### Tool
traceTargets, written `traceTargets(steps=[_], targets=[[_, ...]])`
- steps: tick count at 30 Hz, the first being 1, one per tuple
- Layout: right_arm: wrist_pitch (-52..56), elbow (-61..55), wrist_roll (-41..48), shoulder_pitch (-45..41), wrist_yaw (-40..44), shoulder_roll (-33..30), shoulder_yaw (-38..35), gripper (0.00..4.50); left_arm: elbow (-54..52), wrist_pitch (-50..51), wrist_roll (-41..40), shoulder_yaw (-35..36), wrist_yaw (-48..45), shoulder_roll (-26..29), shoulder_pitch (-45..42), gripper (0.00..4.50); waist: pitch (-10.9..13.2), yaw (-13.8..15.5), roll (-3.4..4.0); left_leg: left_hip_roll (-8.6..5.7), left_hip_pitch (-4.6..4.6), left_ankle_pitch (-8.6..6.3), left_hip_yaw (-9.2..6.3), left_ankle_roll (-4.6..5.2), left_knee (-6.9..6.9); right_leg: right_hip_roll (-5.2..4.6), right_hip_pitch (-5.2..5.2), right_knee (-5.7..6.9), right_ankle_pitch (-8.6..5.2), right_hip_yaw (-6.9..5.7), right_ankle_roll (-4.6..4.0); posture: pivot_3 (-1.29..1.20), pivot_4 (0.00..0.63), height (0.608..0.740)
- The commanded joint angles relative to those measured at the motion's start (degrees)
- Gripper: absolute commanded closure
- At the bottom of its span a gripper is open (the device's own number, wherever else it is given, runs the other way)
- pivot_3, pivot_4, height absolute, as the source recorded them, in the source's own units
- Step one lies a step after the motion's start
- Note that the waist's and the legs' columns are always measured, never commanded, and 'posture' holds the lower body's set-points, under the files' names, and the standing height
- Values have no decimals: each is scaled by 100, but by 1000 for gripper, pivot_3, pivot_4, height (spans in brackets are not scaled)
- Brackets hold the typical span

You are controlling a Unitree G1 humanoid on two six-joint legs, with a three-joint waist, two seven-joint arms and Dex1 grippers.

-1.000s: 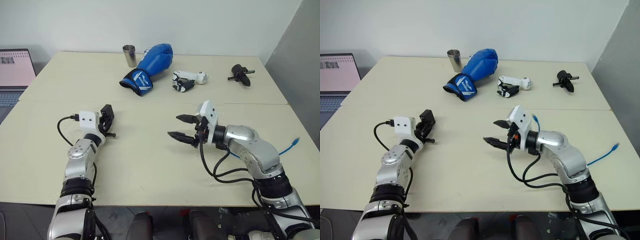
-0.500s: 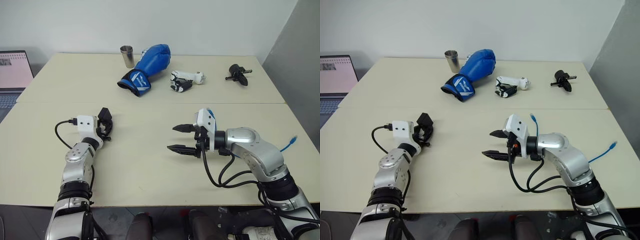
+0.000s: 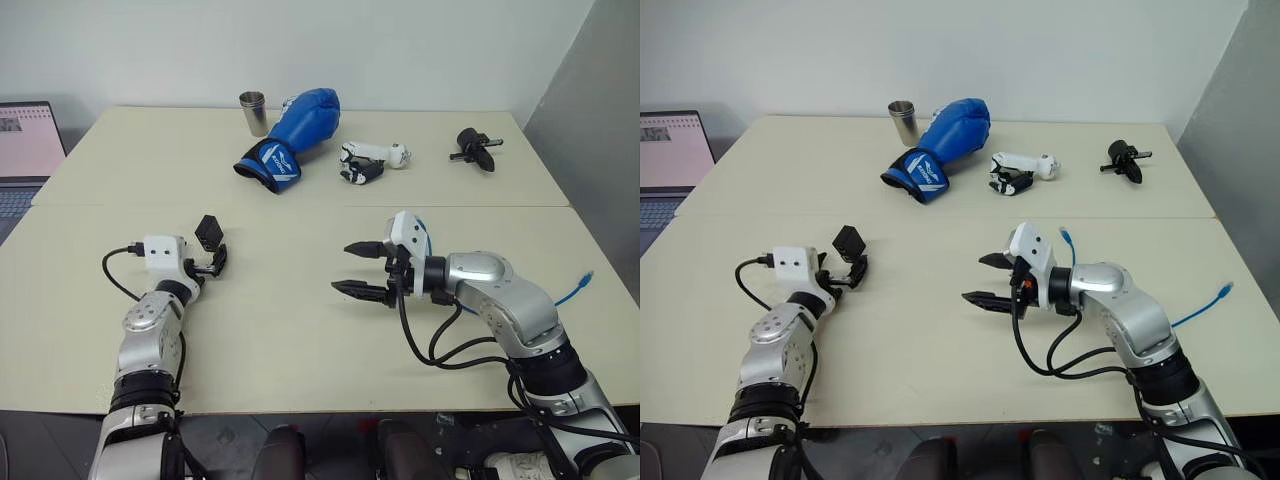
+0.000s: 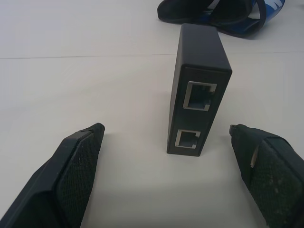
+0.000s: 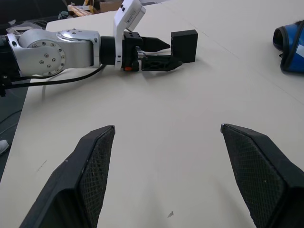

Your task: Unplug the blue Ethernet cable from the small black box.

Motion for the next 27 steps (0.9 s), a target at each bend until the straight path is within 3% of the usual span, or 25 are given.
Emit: traceTargets(steps=[1, 9, 16, 21, 27], targets=[[-134, -98, 23, -102, 75, -46, -145, 729, -585, 15, 39, -1, -163, 199, 214, 8, 0, 1, 0, 1, 0, 0, 0, 0, 0, 0, 0, 0, 0, 0, 0, 0, 150, 740], [-53, -291, 79, 65, -2, -155, -384, 729, -2484, 1217, -371, 233, -489, 661, 1346, 8, 0, 7, -1, 4, 0, 0, -1, -1, -2, -1, 0, -3, 0, 4, 0, 0, 150, 740], [4, -640, 344, 640, -67, -473, -1093, 729, -3845, 2189, -883, 360, -1175, 1349, 1929, 8, 1, 38, -3, 0, -4, 0, -16, 0, -2, -3, 4, -3, -1, 5, -1, 0, 150, 740], [89, -997, 734, 1081, 24, -822, -1686, 729, -3915, 2176, -921, 344, -1770, 1915, 1744, 8, 4, 23, 3, 1, 0, 0, -17, 0, -3, -1, 6, -5, -2, 3, 0, 0, 150, 740], [143, -1066, 972, 1103, 7, -992, -1878, 729, -3685, 2373, -1160, 376, -2105, 2113, 1229, 8, 7, 13, 5, 4, 0, 0, -18, 0, -4, 6, 5, -5, -17, 2, 25, 0, 150, 740]])
